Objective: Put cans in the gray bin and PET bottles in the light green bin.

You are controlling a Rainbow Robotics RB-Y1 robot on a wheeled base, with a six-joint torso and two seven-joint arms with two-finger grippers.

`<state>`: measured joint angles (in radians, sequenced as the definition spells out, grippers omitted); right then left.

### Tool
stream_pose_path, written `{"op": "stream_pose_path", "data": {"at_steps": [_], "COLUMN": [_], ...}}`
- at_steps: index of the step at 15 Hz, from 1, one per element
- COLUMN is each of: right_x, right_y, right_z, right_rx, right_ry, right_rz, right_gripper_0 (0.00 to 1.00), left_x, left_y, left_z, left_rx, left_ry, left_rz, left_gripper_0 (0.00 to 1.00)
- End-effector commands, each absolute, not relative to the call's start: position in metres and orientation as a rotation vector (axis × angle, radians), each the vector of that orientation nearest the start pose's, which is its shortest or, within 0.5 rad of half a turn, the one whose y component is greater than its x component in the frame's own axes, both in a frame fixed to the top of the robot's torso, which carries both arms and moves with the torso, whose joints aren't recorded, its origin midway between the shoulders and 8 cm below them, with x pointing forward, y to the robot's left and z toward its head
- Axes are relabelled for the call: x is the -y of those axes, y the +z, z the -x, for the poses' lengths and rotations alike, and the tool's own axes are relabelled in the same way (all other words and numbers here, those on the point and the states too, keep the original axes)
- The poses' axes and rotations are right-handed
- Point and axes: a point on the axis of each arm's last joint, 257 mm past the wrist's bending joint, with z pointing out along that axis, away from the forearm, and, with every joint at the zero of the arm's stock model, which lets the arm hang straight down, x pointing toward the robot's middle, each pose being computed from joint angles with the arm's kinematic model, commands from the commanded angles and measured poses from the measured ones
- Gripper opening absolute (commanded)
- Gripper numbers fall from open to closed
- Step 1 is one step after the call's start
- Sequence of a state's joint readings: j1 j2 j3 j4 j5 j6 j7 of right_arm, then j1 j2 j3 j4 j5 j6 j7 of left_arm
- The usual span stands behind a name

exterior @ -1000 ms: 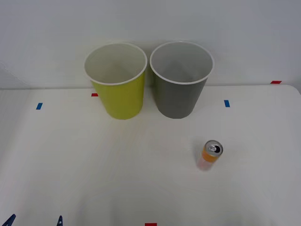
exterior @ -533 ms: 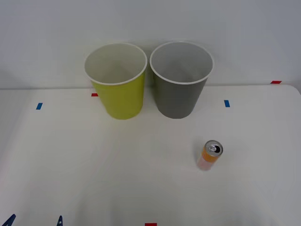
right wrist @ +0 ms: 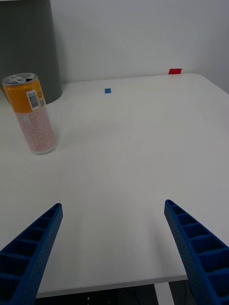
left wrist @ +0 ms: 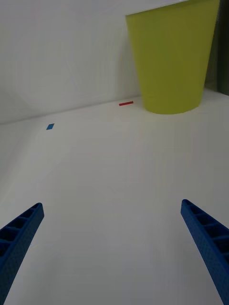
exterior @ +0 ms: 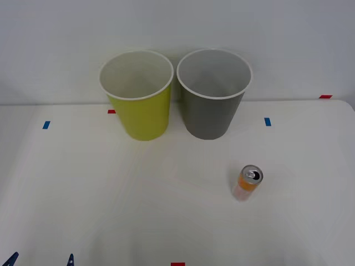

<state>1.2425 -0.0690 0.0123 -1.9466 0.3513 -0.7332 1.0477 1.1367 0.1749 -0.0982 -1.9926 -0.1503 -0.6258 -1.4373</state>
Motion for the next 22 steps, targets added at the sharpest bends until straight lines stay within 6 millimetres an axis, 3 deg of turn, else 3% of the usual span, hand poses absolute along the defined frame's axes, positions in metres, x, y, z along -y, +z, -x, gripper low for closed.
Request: {"op": "stream_pose_path", "data": {"at_steps": [1,22], "right_x": [0.2905,0.2905], "right_y": [-0.2861,-0.2861], "right_z": [-0.1539,-0.1539], "right_rx": [-1.703,-1.703], "right_ry": [-0.011,-0.011], "right_rz": [-0.090,-0.090], "right_gripper_0": [0.74,0.74], "left_x": [-0.2861,-0.2861], "left_y": [-0.2698,-0.2698], "left_z": [-0.1985,-0.1985], "left_rx": [-1.640,-1.640], "left_ry": [0.160,0.160], "left_rz": [-0.104,-0.104], "left_gripper_0": [1.00,1.00]}}
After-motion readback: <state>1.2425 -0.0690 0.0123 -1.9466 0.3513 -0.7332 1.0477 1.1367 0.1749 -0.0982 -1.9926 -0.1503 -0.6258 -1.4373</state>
